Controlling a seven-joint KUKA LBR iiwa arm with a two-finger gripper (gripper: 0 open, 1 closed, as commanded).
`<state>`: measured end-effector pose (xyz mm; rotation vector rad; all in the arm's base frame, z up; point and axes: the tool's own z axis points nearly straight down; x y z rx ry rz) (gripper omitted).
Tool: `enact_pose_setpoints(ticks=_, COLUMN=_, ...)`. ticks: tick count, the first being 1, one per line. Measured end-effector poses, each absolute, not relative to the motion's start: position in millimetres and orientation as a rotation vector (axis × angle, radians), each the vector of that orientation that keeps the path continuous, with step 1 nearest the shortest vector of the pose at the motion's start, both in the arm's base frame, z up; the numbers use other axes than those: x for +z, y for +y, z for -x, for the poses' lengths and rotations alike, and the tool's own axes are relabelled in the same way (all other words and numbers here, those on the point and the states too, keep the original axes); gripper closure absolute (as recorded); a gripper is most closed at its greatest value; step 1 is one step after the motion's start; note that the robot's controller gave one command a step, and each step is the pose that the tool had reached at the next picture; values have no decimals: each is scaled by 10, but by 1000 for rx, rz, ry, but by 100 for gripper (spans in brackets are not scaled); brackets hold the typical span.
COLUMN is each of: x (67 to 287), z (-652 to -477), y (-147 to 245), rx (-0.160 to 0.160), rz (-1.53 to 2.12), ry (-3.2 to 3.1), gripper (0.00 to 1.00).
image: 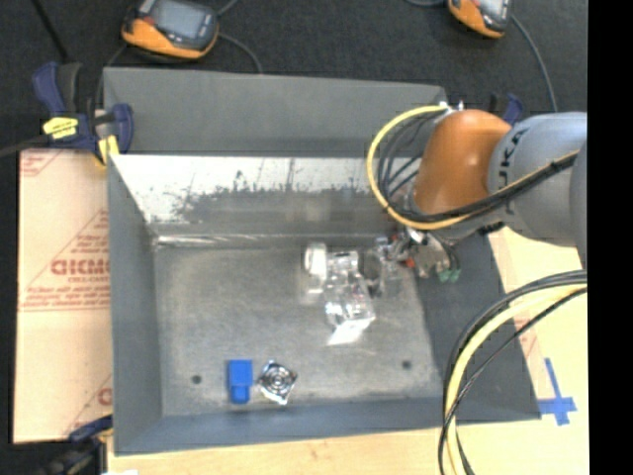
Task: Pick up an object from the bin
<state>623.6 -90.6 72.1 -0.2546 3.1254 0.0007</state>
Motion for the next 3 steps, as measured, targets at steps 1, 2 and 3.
enact_pose_setpoints(ticks=1, x=721, z=-6239, y=-947, rx=-2, rz=247, ry=3125, gripper=0)
enact_pose_setpoints(ticks=2, x=1562, z=-6271, y=-1013, rx=-4, rz=201, ry=3121, gripper=0)
enact_pose_setpoints(ticks=3, x=823, z=-6355, y=-1415, rx=0, rz=76, ry=3142, gripper=0)
